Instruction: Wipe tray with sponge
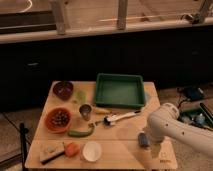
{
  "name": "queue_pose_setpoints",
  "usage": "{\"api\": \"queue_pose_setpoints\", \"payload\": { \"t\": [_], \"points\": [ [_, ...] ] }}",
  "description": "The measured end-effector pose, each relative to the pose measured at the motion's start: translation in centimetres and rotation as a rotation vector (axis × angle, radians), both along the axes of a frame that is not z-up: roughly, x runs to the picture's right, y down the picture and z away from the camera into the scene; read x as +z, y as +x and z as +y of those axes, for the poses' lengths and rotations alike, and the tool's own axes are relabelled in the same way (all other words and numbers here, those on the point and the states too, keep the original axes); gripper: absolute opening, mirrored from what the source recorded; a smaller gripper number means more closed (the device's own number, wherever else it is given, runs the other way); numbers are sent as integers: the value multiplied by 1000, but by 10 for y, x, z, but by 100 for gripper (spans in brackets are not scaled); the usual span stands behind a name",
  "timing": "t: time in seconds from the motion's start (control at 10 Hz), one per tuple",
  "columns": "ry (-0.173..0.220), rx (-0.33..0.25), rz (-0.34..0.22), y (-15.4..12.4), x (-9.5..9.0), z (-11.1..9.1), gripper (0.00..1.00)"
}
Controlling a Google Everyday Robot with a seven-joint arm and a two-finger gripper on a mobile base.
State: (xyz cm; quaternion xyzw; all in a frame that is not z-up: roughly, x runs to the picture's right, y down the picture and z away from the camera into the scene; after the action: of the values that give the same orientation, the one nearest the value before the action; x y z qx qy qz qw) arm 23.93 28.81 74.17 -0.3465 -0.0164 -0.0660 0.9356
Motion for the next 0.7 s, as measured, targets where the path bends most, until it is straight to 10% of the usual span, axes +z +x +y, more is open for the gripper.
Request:
{"api": "queue_pose_setpoints", "payload": {
  "t": [0.7],
  "points": [
    [-14,0,-35,-3,9,8,73]
  ]
}}
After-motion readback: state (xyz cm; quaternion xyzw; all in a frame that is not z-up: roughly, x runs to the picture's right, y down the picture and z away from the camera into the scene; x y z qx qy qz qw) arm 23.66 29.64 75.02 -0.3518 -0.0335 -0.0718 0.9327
